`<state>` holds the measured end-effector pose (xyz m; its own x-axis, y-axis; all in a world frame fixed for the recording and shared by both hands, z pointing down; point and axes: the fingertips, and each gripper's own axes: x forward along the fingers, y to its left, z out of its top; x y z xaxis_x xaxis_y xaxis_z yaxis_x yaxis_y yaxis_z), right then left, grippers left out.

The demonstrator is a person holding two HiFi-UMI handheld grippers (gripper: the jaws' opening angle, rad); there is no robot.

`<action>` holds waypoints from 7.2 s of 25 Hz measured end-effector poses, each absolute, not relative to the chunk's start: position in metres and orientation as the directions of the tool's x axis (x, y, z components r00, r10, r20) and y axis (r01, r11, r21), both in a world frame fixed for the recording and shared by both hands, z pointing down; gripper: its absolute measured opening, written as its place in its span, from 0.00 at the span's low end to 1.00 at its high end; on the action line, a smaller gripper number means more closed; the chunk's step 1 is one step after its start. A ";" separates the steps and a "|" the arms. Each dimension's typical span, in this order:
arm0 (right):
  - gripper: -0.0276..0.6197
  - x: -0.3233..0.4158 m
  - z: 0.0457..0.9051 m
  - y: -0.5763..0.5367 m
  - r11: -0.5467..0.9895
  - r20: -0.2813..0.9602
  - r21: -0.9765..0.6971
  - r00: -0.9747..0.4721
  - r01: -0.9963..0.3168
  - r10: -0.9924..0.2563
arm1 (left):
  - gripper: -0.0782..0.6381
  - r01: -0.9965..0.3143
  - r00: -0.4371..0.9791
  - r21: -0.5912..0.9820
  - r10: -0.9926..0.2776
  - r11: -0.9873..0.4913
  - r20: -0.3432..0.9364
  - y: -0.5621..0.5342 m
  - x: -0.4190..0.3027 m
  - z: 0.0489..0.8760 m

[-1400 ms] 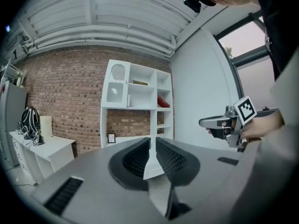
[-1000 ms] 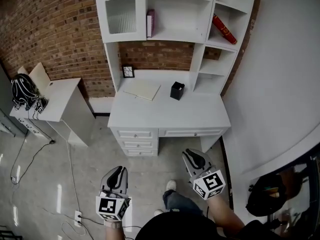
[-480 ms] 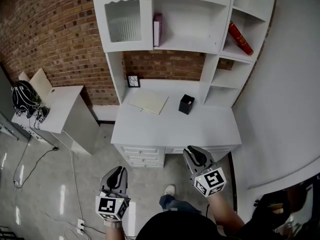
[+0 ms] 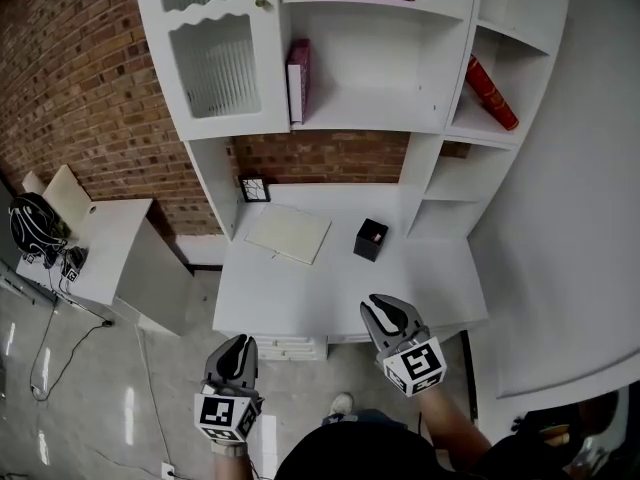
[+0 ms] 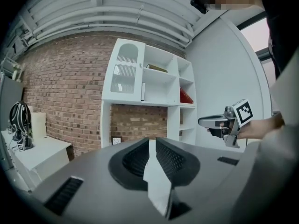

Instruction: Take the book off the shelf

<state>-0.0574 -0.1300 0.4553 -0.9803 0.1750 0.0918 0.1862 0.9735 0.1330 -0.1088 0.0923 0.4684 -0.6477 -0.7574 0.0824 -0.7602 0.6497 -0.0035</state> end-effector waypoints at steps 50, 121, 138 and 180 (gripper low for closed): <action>0.28 -0.399 0.310 -0.205 0.983 -0.093 0.183 -0.995 0.013 0.031 | 0.18 -0.835 -0.550 -0.034 -0.828 0.550 0.111 0.005 -0.379 0.455; 0.33 -0.489 0.263 -0.247 0.929 -0.073 0.186 -0.948 -0.319 -0.311 | 0.18 -0.868 -0.493 -0.002 -0.859 0.497 0.136 0.023 -0.441 0.480; 0.27 -0.445 0.262 -0.244 0.933 -0.118 0.121 -0.938 -0.339 -0.326 | 0.18 -0.926 -0.368 0.029 -0.917 0.377 0.154 0.011 -0.428 0.493; 0.27 -0.052 0.322 -0.268 0.726 -0.078 0.013 -0.724 -0.688 -0.685 | 0.18 -0.987 0.161 0.031 -0.971 -0.158 0.178 -0.079 -0.176 0.493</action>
